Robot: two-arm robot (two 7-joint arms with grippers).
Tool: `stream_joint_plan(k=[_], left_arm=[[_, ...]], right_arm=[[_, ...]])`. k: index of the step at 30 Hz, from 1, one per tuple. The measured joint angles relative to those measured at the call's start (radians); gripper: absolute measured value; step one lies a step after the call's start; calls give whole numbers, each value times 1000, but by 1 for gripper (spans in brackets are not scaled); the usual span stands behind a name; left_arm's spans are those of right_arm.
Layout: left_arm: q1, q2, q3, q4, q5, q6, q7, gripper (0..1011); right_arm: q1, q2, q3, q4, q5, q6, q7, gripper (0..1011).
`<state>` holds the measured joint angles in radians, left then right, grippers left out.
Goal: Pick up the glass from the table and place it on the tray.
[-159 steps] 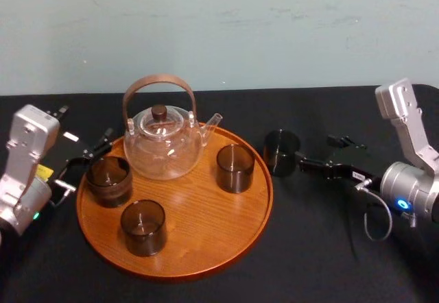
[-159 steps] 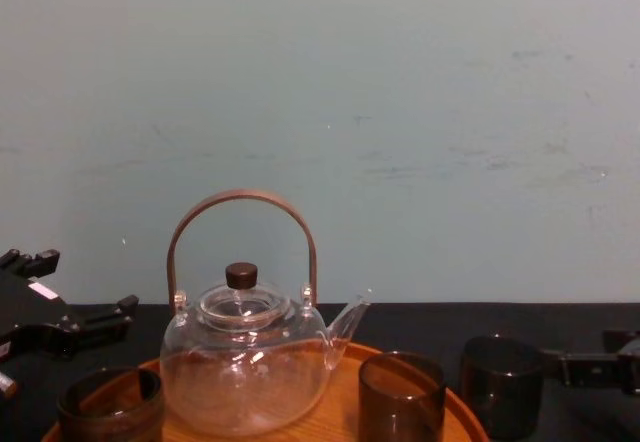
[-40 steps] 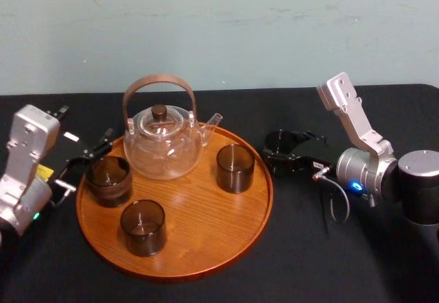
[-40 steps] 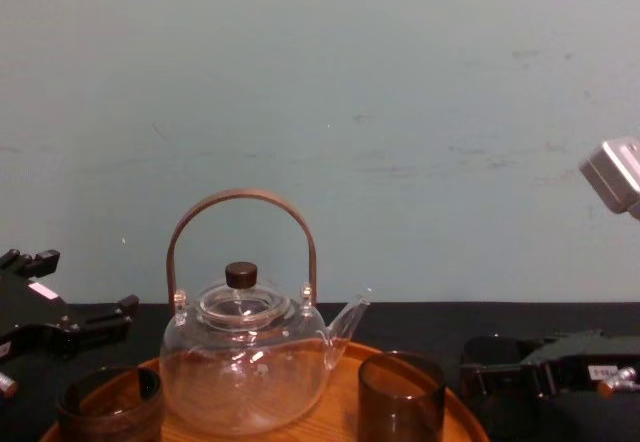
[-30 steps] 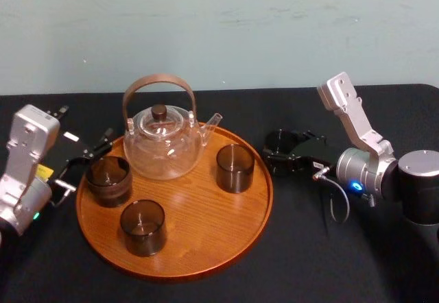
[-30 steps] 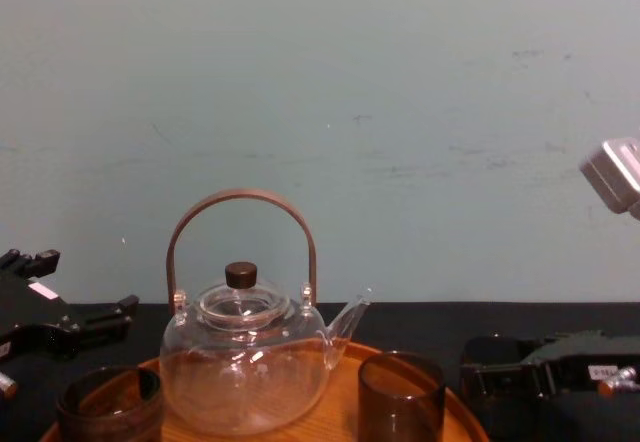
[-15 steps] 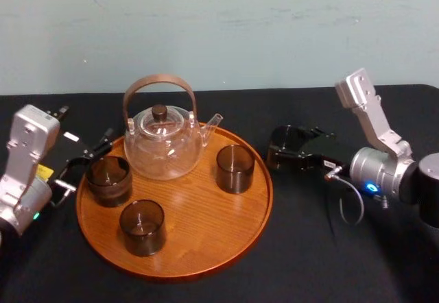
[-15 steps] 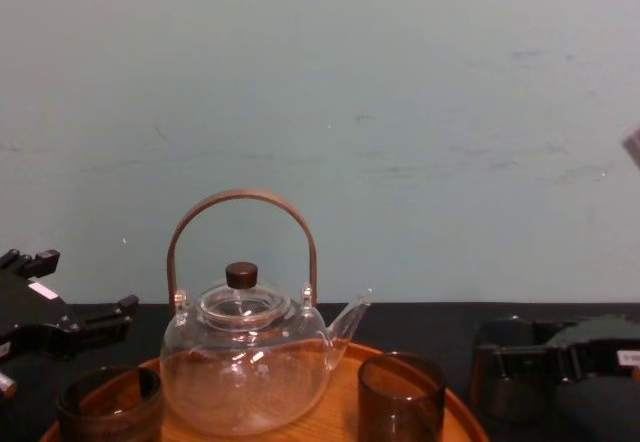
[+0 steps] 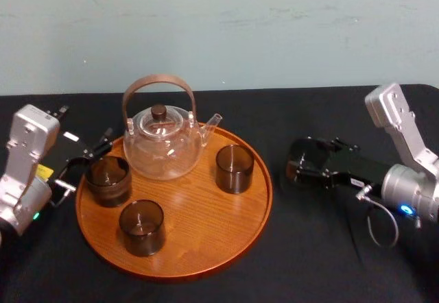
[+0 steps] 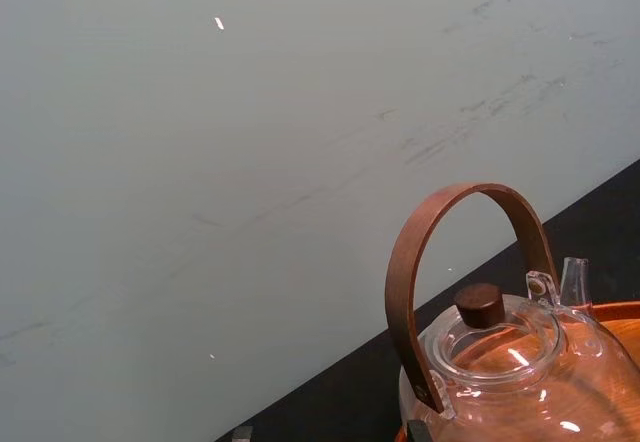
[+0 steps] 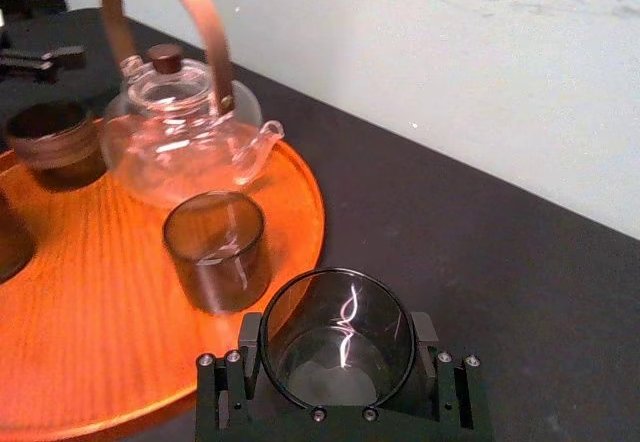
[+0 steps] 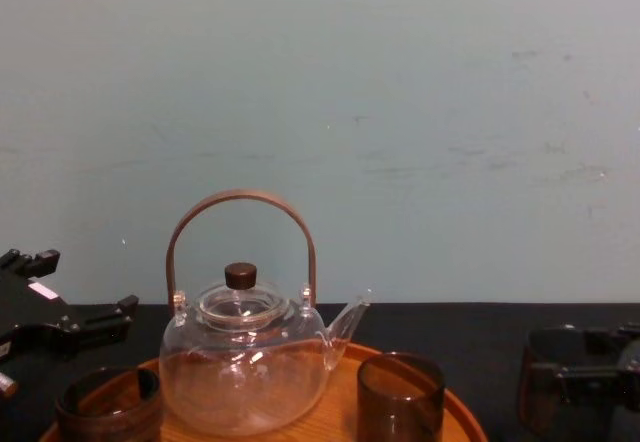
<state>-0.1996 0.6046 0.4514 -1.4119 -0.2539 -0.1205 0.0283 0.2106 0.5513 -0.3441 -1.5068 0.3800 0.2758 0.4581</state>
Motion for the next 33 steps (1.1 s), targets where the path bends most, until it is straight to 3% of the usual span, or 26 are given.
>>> stream_joint_plan(k=[11, 18, 27, 33], left_arm=[[0, 0, 0, 0, 0, 0, 0, 1001], [0, 0, 0, 0, 0, 0, 0, 1001], [0, 0, 0, 0, 0, 0, 0, 1001], [0, 0, 0, 0, 0, 0, 0, 1001]], right_arm=[[-105, 101, 8, -135, 17, -31, 33, 902], [-136, 131, -10, -189, 18, -44, 49, 902], [-120, 119, -59, -211, 7, -50, 61, 902], [-83, 91, -109, -204, -9, -48, 76, 902]])
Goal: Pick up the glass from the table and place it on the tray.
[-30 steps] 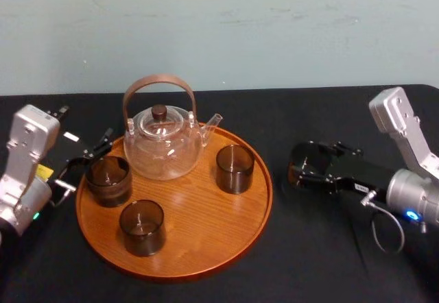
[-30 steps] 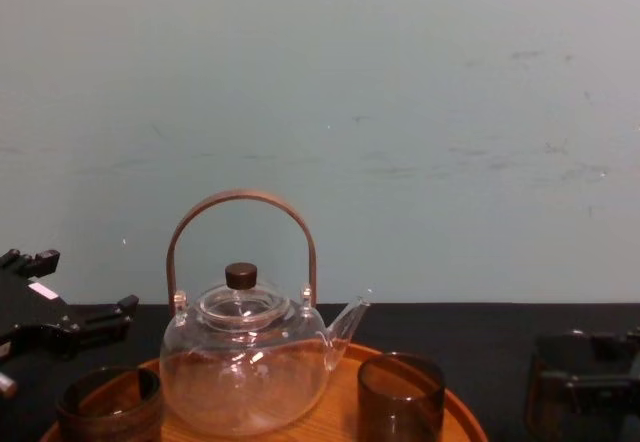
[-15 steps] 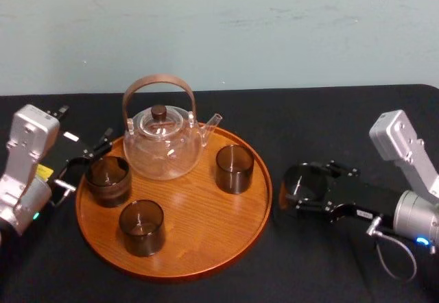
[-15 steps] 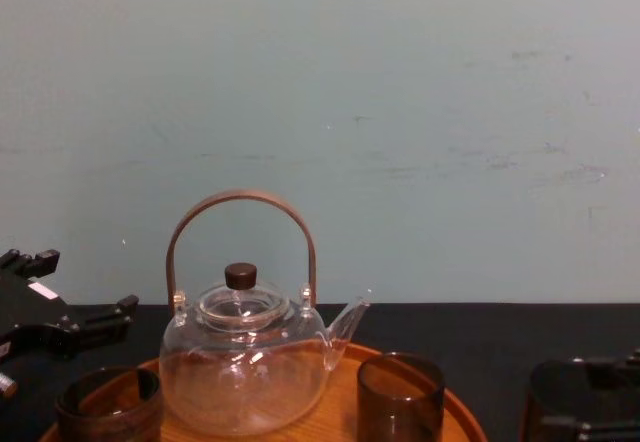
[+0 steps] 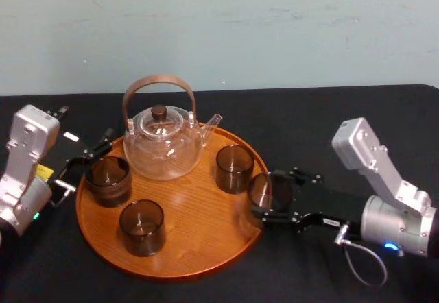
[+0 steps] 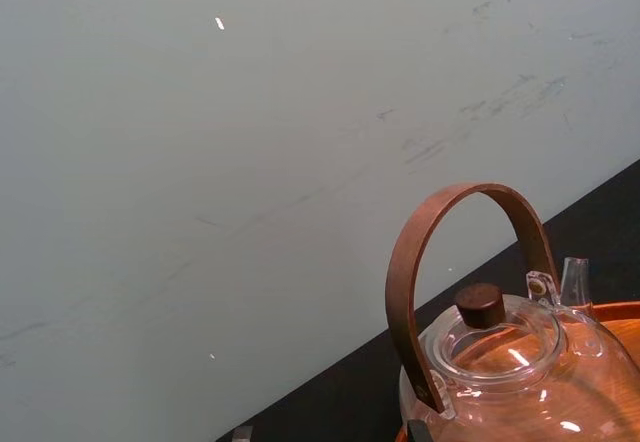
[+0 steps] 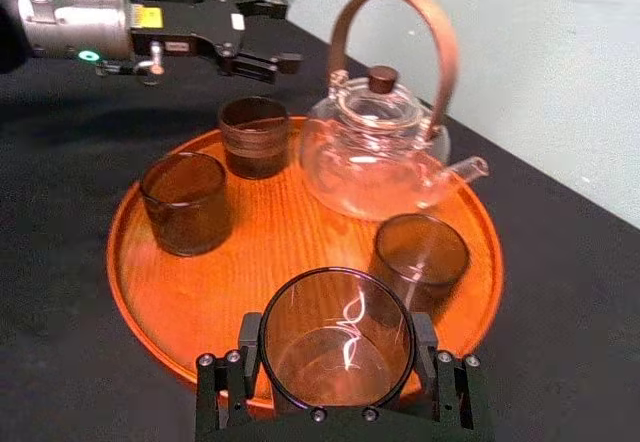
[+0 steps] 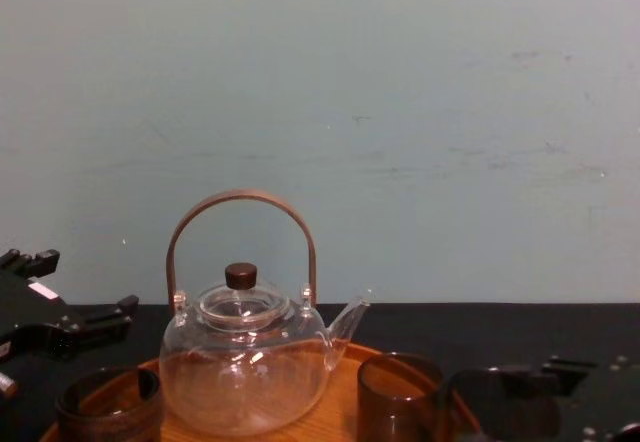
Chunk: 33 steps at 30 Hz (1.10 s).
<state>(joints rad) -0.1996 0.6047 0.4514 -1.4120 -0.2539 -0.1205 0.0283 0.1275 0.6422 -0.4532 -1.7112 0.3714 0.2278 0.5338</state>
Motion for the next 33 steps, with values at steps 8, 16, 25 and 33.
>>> stream_joint_plan(k=[8, 16, 25, 33], left_arm=[[0, 0, 0, 0, 0, 0, 0, 1001], [0, 0, 0, 0, 0, 0, 0, 1001], [0, 0, 0, 0, 0, 0, 0, 1002], [0, 0, 0, 0, 0, 0, 0, 1002]], right_arm=[[32, -26, -48, 11, -10, 4, 18, 902], [62, -49, -94, 27, -22, 4, 33, 902], [99, -85, -137, 63, -33, 1, 44, 902], [127, -120, -160, 107, -28, -23, 58, 902]])
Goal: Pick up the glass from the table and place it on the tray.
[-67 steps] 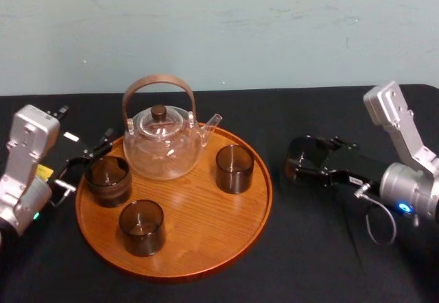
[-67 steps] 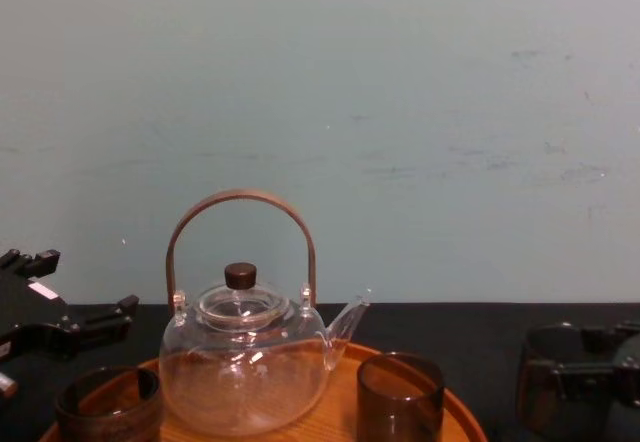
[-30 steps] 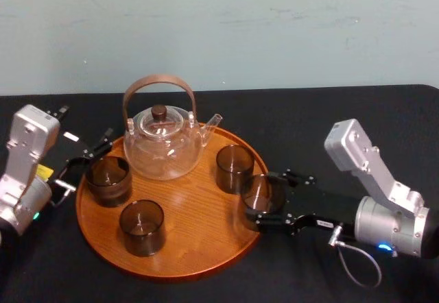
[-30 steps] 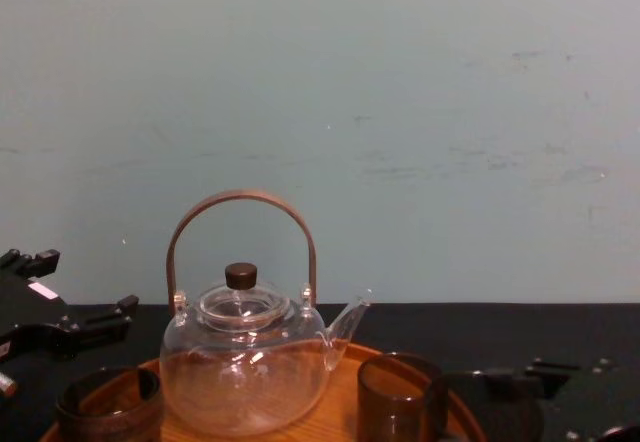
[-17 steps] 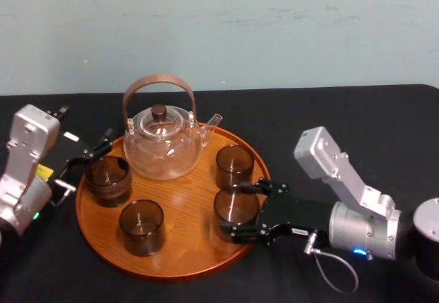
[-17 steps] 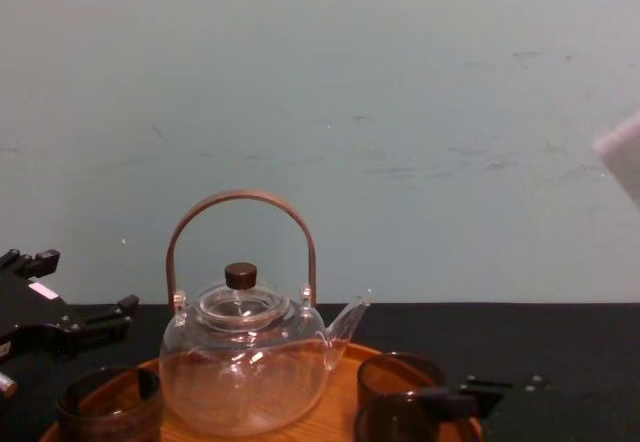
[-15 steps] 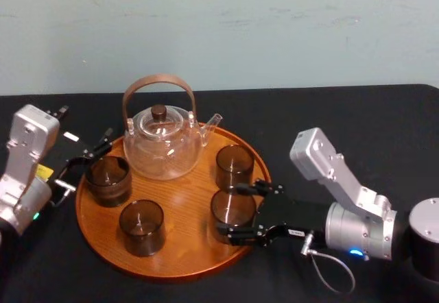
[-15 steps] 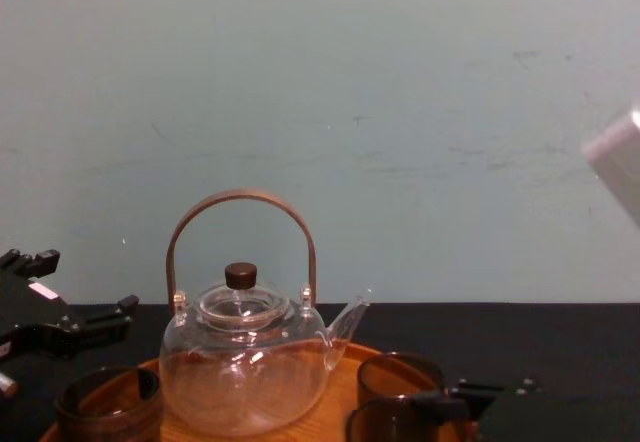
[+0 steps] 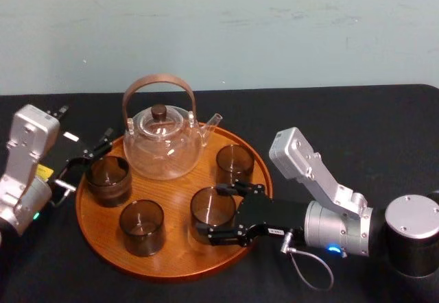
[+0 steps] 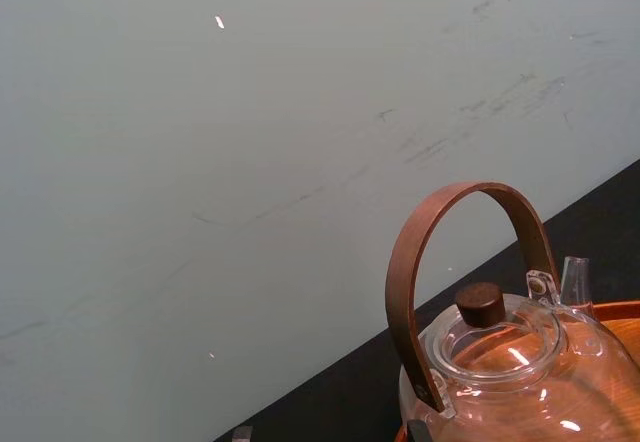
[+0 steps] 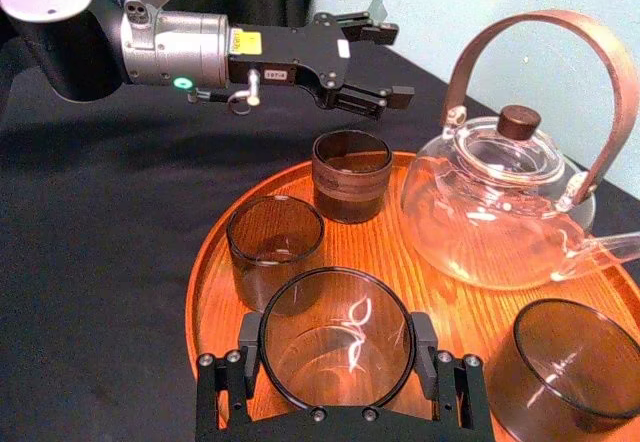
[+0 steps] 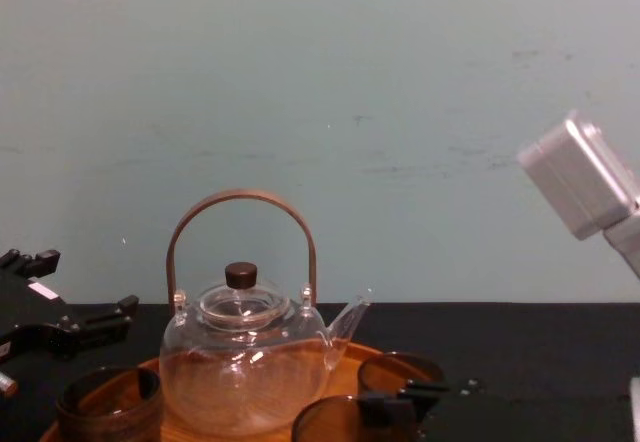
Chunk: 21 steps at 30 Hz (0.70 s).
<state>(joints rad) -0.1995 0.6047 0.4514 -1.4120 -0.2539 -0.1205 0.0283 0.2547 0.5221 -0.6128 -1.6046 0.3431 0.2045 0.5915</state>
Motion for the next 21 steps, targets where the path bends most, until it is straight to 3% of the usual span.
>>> stream_joint_plan(k=[21], left_arm=[[0, 0, 0, 0, 0, 0, 0, 1001]], right_arm=[[49, -47, -29, 114, 7, -31, 10, 902]])
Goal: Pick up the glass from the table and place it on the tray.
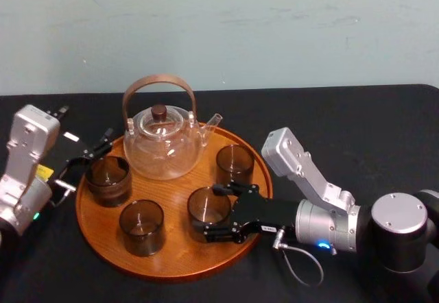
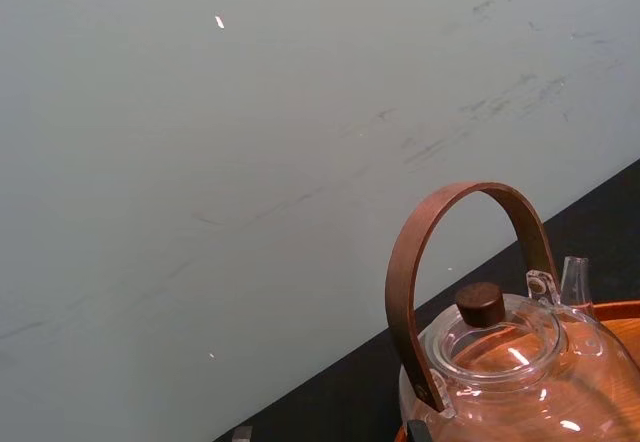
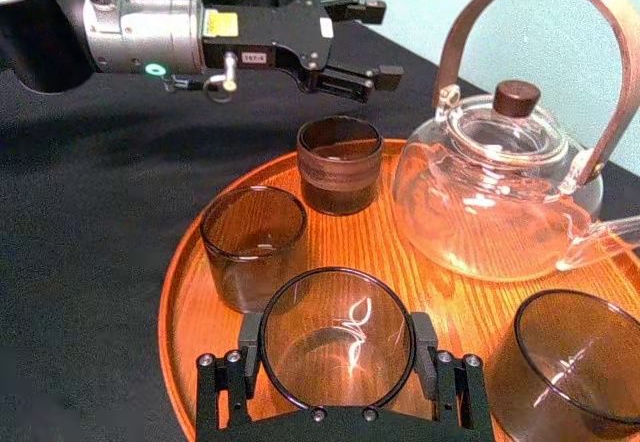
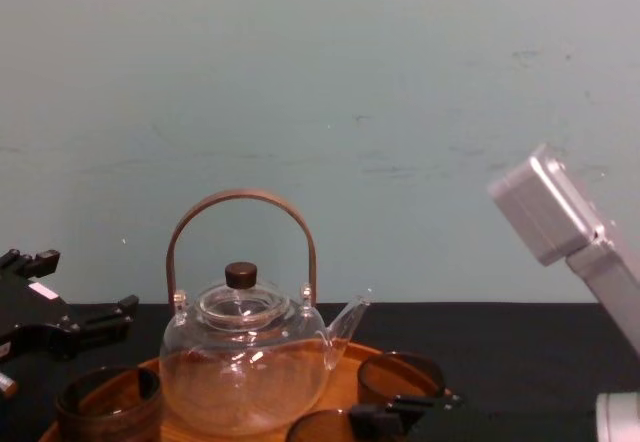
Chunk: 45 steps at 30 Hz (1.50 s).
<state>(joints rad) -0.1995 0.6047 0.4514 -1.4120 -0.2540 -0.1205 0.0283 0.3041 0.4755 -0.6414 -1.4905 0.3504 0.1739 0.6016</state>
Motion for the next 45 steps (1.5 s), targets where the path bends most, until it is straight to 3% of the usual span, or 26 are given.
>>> stream_joint_plan(k=[16, 32, 38, 45], left_arm=[[0, 0, 0, 0, 0, 0, 0, 1001], [0, 0, 0, 0, 0, 0, 0, 1001], [0, 0, 0, 0, 0, 0, 0, 1001], [0, 0, 0, 0, 0, 0, 0, 1001]], right_arm=[[15, -15, -10, 51, -3, 2, 6, 902], [14, -14, -12, 51, -7, 2, 4, 904], [14, -14, -11, 51, -7, 2, 4, 1002], [14, -14, -11, 50, -6, 3, 4, 1002]])
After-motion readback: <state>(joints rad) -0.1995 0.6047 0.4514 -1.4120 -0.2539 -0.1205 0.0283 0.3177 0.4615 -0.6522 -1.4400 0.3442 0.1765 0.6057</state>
